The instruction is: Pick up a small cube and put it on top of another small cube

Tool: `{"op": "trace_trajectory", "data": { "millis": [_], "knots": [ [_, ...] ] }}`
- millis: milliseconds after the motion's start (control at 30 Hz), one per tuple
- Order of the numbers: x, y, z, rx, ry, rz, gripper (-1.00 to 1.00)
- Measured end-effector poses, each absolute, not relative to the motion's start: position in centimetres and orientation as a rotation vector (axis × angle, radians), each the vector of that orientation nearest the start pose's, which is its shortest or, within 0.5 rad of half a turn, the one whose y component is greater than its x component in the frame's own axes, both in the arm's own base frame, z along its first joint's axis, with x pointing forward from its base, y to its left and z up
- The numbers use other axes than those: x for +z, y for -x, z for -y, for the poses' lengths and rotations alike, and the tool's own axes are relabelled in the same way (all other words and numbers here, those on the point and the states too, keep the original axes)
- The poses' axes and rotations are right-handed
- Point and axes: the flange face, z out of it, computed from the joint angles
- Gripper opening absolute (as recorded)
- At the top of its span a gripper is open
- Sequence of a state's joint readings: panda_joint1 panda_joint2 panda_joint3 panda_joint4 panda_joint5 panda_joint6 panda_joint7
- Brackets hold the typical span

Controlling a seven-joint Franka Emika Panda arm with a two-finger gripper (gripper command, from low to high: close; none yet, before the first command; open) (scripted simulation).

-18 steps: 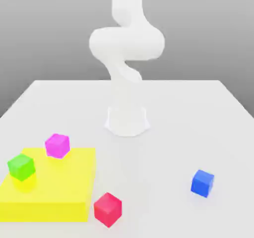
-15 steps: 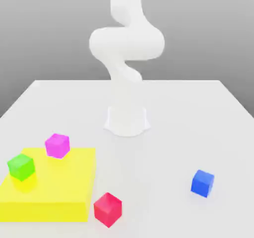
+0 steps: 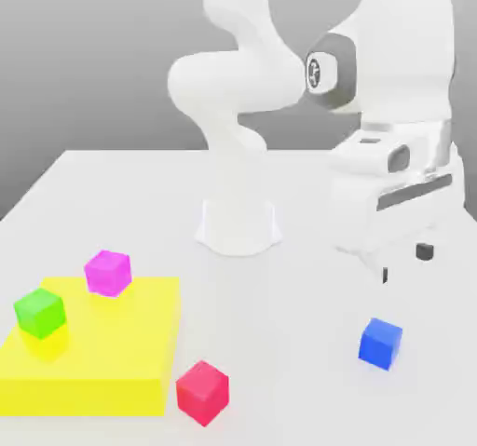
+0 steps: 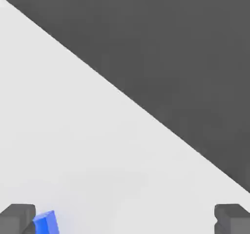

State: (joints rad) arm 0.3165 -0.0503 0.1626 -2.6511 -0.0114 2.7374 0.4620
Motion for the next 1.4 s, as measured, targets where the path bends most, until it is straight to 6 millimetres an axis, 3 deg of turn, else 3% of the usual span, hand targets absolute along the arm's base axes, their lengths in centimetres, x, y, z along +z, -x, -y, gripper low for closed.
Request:
{"op": "trace_trajectory", "data": {
  "millis": [133, 333, 367, 600, 800, 833, 967, 1100, 1233, 1400],
  "knots": [
    [19.9, -34.6, -21.5, -0.03, 3.124, 0.257, 0.0],
    [13.4, -33.9, -21.5, 0.0, 3.128, 0.284, 0.0],
    [12.8, -33.8, -21.5, 0.0, 3.128, 0.285, -1.0],
    [12.9, -33.8, -21.5, 0.001, 3.129, 0.286, -1.0],
    [18.4, -33.9, -21.4, 0.0, 3.129, 0.284, -1.0],
    [19.3, -34.5, -20.2, -0.005, 3.139, 0.249, -1.0],
    [23.0, -38.1, -8.9, -0.028, 3.178, -0.114, -1.0],
    [26.4, -37.9, -0.3, -0.033, 3.176, -0.363, -1.0],
    [29.1, -35.1, 9.1, -0.022, 3.12, -0.672, -1.0],
    [31.3, -28.4, 18.5, -0.003, 2.98, -1.031, -1.0]
  ]
}}
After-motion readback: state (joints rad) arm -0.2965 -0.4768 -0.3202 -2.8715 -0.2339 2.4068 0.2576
